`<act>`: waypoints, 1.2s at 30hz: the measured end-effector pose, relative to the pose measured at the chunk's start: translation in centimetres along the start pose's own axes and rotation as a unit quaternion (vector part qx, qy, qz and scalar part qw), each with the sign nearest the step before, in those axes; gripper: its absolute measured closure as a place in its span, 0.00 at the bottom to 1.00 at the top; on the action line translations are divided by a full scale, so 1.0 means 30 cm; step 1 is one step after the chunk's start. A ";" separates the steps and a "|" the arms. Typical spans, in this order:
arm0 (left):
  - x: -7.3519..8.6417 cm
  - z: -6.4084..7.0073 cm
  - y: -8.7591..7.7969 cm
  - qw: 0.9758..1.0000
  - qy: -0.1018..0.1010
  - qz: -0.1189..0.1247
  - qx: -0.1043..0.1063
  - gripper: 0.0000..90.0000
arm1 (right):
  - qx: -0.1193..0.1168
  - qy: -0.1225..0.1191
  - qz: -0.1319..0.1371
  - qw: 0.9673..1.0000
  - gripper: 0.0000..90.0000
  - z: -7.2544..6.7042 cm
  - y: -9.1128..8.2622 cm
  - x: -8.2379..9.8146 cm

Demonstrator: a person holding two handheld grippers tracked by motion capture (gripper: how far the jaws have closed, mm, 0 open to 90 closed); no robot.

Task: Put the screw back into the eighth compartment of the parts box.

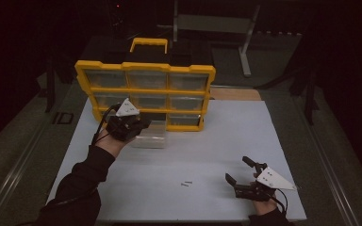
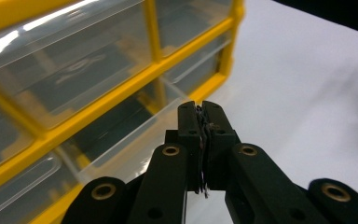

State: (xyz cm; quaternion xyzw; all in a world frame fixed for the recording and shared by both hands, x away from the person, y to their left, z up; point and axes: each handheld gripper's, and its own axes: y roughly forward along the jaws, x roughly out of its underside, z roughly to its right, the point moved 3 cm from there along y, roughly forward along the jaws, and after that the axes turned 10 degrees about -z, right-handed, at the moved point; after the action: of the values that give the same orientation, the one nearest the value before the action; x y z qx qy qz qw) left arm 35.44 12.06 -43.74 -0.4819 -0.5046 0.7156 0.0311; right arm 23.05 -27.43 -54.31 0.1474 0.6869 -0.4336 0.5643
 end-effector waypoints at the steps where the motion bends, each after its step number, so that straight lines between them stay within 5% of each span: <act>1: 0.004 -0.007 0.003 1.000 -0.005 -0.002 -0.003 0.97 | 0.000 0.000 0.000 1.000 0.11 -0.001 0.000 0.000; 13: 0.041 -0.064 0.070 0.998 -0.064 -0.025 -0.011 0.97 | 0.000 0.000 0.000 1.000 0.11 0.000 0.000 0.000; 26: 0.044 -0.067 0.139 0.993 -0.083 -0.080 -0.005 0.96 | -0.002 0.000 0.001 1.000 0.11 0.001 -0.001 0.000; 36: 0.029 -0.049 0.193 0.982 -0.134 -0.130 -0.001 0.96 | -0.001 0.000 0.000 1.000 0.11 0.001 0.000 0.000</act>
State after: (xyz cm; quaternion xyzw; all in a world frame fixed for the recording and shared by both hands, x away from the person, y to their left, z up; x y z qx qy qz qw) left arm 38.60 10.71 -48.70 -0.3121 -0.5633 0.7630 0.0557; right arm 23.07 -27.47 -54.31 0.1469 0.6877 -0.4325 0.5643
